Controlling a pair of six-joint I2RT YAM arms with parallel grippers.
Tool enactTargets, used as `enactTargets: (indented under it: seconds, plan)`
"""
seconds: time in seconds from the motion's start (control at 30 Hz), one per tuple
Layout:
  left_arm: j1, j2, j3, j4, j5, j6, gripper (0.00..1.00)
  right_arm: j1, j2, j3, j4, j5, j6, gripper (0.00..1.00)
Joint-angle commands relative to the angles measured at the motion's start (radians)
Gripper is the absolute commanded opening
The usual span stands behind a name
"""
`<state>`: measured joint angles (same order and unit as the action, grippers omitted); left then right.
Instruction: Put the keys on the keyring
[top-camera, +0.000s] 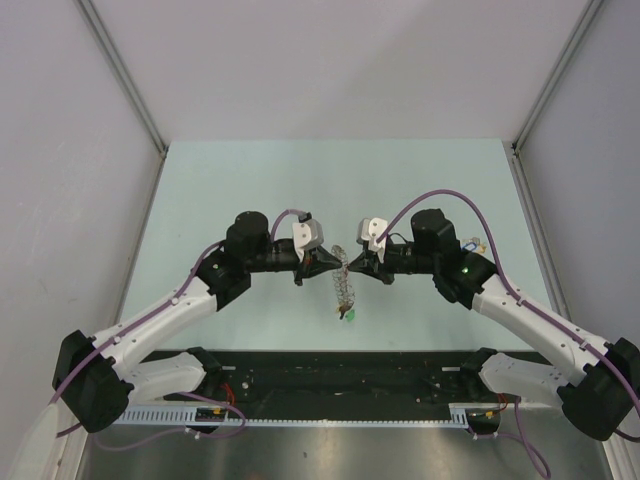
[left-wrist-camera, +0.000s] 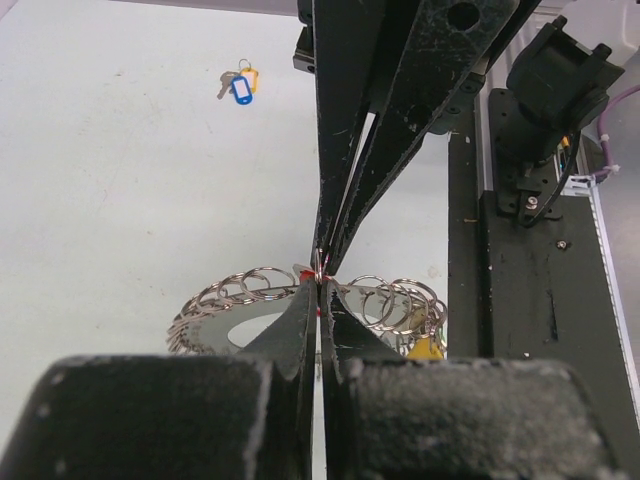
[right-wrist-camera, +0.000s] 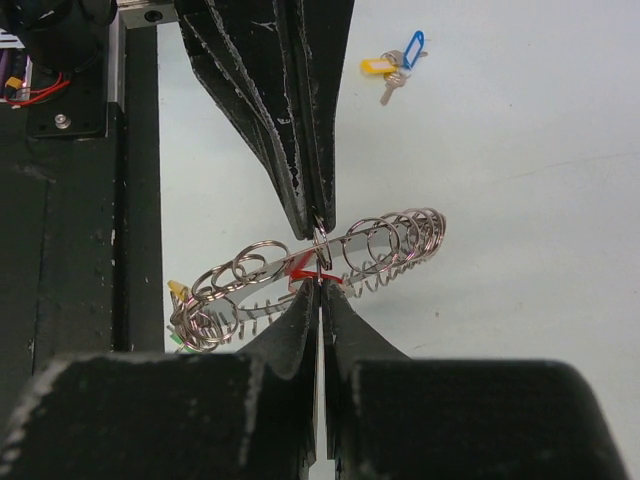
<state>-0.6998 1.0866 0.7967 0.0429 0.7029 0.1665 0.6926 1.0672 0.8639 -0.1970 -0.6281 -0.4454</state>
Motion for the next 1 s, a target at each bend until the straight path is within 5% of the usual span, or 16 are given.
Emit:
enactTargets:
  seconds: [0.0,0.97]
  plan:
    - [0.002,-0.002,0.015,0.043,0.049,0.021,0.00,-0.002,-0.027,0.011,0.024,-0.033,-0.006,0.00]
    - [-0.001,0.039,0.047,-0.023,0.089,0.051,0.00,-0.022,-0.061,0.009,0.022,-0.088,0.004,0.00]
